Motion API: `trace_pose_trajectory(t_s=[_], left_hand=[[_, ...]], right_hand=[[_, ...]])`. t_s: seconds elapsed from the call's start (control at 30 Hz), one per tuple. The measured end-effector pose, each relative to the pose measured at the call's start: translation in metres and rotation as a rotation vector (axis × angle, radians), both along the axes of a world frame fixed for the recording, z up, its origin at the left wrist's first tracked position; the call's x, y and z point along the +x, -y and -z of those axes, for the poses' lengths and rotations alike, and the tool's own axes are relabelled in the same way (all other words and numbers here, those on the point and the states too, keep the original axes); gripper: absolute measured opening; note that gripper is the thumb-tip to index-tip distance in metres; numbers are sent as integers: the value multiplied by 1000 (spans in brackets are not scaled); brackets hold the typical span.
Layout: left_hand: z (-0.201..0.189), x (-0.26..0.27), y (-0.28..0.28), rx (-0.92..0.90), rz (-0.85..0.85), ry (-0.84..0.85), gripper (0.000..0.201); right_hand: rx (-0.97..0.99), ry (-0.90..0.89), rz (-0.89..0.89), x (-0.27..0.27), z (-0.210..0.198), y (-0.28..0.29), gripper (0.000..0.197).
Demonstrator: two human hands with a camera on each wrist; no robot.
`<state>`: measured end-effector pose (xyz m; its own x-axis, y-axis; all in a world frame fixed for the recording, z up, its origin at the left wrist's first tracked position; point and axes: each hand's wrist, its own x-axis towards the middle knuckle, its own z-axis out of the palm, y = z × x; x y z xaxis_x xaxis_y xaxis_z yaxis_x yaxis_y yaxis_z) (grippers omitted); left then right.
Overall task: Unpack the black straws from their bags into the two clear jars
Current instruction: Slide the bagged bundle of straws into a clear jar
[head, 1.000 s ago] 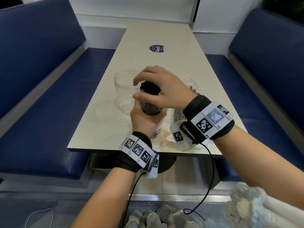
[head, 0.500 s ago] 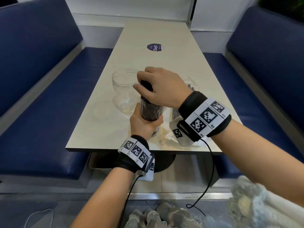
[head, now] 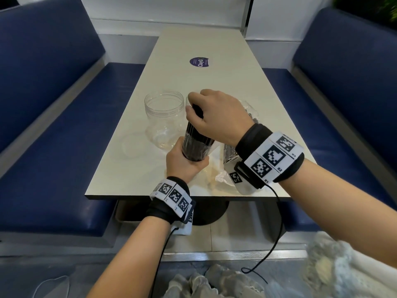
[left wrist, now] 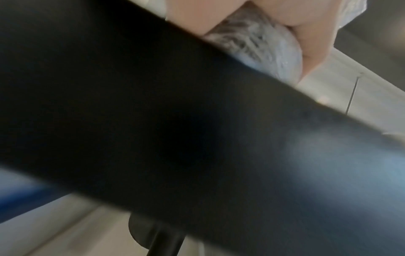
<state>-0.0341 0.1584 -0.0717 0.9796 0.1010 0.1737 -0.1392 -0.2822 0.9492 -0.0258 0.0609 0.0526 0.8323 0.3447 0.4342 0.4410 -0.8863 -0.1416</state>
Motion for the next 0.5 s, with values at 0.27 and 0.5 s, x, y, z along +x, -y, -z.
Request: trace_pose_trajectory(t_s=[0.27, 0.5], left_hand=[[-20, 4, -7, 68, 111, -3, 44], [-43, -1, -19, 183, 125, -56, 37]], right_hand=[[205, 66, -15, 0, -13, 4, 27], [232, -274, -70, 10, -33, 15, 41]])
